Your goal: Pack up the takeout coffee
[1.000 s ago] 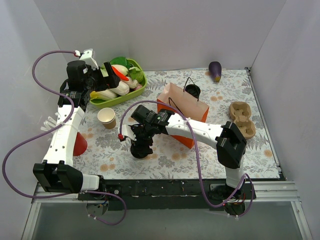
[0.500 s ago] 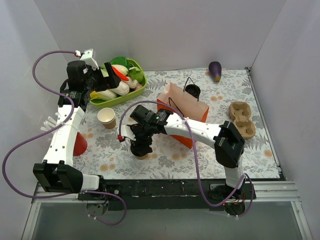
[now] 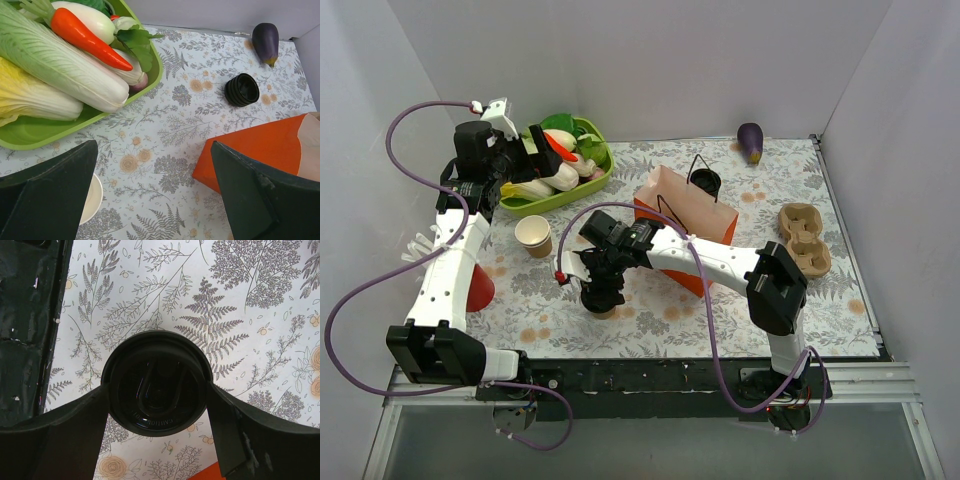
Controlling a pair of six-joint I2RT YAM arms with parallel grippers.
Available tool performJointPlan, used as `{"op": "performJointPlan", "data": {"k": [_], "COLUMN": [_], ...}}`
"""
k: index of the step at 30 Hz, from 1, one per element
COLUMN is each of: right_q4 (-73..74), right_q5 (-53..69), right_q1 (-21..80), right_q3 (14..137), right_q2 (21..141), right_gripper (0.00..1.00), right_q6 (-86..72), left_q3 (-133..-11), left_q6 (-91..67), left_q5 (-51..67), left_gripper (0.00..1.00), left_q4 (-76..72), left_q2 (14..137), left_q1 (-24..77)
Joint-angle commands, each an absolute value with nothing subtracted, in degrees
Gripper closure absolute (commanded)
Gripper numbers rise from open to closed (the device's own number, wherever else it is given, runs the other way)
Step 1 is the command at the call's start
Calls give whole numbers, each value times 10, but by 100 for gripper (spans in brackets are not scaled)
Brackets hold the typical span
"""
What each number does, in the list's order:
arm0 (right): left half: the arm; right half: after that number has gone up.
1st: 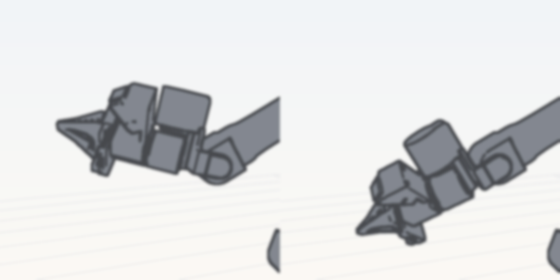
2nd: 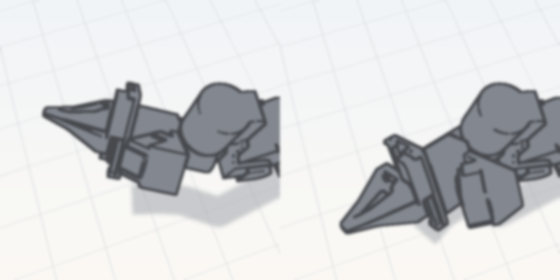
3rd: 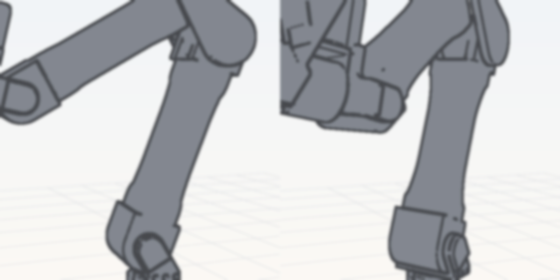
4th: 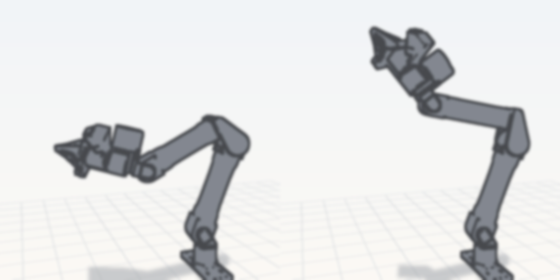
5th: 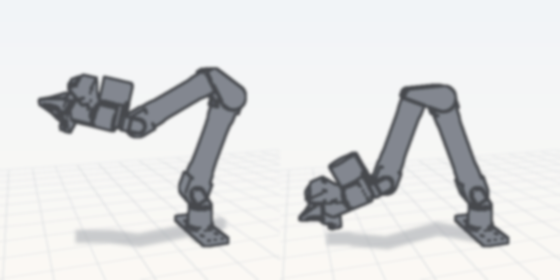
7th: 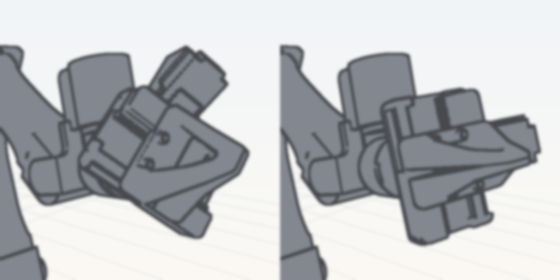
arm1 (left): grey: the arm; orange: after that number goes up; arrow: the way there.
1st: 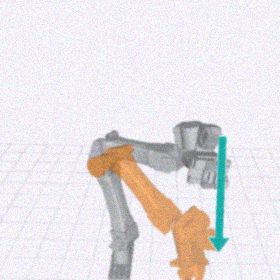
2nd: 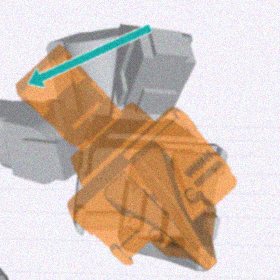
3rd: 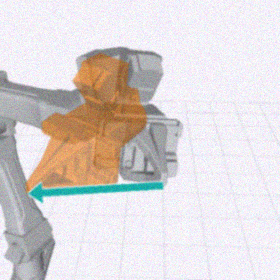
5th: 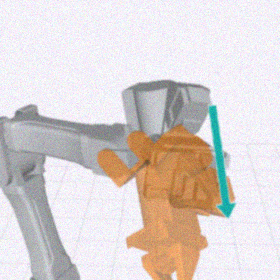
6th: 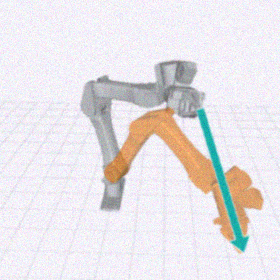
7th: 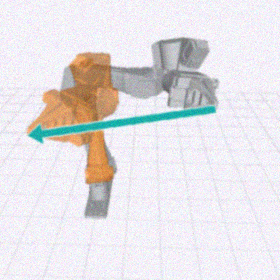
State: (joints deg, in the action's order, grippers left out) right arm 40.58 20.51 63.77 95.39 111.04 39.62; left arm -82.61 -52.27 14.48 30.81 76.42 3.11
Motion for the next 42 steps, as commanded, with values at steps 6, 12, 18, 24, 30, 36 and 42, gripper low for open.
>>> {"op": "performJointPlan", "data": {"k": [6,12,18,24,30,36,42], "right_q4": [428,439,441,431,440,473,391], "right_q5": [208,207,205,185,169,228,278], "right_q1": [638,639,638,638,630,586,516], "right_q3": [974,980,981,981,1034,1136,1229], "right_q2": [1127,1136,1140,1134,1100,1042,963], "right_gripper": [18,16,16,33,47,55,62], "right_q6": [404,398,401,403,417,426,358], "left_q3": [-833,-837,-831,-832,-852,-897,-899], "left_q6": [-518,-519,-519,-519,-505,-505,-517], "left_q5": [163,170,177,180,188,218,316], "left_gripper": [2,2,2,2,2,2,2], "left_q4": [300,301,300,300,299,273,169], "left_q2": [764,767,767,768,785,818,819], "left_q1": [28,28,28,28,28,28,28]}}
